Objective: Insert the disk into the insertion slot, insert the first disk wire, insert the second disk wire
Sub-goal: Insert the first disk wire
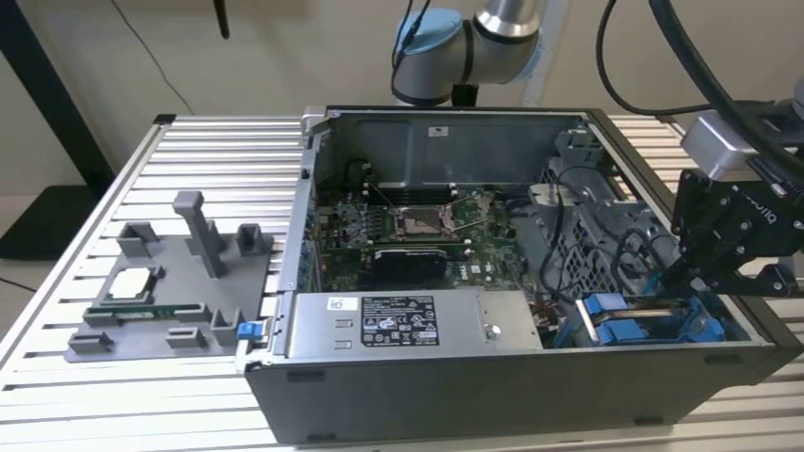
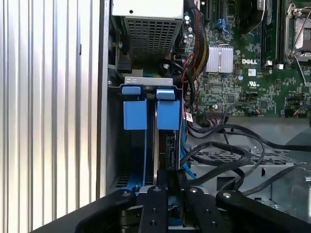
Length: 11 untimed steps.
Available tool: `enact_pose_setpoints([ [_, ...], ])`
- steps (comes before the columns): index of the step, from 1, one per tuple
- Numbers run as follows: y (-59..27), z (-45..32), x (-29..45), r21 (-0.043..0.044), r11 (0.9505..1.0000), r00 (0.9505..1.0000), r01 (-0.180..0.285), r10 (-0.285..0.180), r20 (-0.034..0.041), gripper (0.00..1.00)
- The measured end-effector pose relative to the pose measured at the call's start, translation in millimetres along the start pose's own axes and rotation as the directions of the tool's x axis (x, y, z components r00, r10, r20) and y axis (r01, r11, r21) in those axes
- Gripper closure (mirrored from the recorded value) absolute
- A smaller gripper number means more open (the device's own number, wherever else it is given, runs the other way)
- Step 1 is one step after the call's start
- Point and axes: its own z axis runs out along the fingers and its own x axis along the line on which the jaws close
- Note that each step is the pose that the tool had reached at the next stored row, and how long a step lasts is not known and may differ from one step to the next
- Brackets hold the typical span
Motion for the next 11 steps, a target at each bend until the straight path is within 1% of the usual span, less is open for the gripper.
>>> enact_pose_setpoints([
  [11, -0.4, 3.7, -0.6, 0.0028, 1.0000, 1.0000, 0.000, 0.000, 0.0004, 1.00],
])
